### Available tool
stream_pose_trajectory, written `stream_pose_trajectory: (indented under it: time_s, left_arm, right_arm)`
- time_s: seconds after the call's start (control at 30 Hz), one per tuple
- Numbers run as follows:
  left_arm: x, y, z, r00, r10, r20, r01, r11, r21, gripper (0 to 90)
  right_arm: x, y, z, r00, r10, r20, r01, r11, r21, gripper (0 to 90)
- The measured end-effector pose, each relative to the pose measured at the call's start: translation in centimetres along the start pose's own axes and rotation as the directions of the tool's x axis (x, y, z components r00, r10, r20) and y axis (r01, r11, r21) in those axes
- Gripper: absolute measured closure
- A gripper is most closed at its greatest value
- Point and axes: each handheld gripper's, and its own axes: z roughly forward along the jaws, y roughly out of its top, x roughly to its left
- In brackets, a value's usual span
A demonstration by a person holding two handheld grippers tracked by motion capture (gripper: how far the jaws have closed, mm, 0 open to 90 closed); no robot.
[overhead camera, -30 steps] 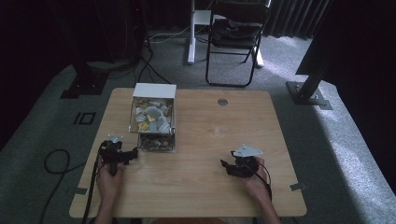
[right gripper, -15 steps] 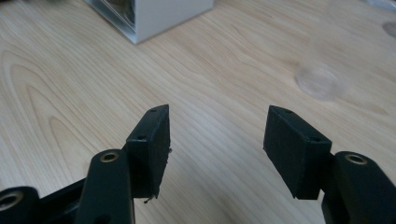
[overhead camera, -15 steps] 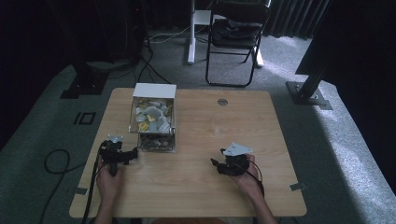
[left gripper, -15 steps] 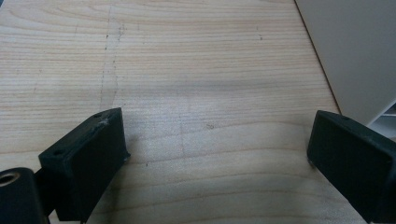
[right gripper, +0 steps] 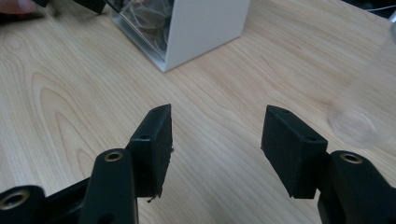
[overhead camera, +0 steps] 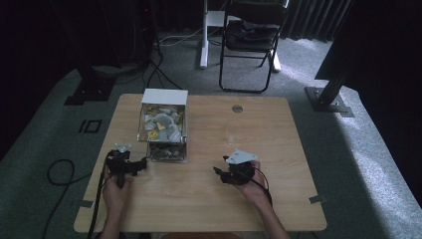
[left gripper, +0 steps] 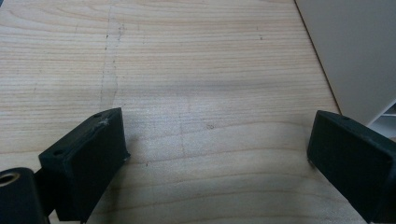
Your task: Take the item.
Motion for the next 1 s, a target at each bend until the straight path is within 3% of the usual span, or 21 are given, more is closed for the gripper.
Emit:
stream_pose_trajectory:
  time_s: [1.0]
  left_arm:
    - [0.0, 0.0, 0.0, 1.0, -0.002, -0.001, 0.002, 1.0, -0.002, 5.5]
  right_arm:
    - [3.2, 3.5, 2.4, 0.994, -0.063, -0.09, 0.06, 0.998, -0.037, 47.6]
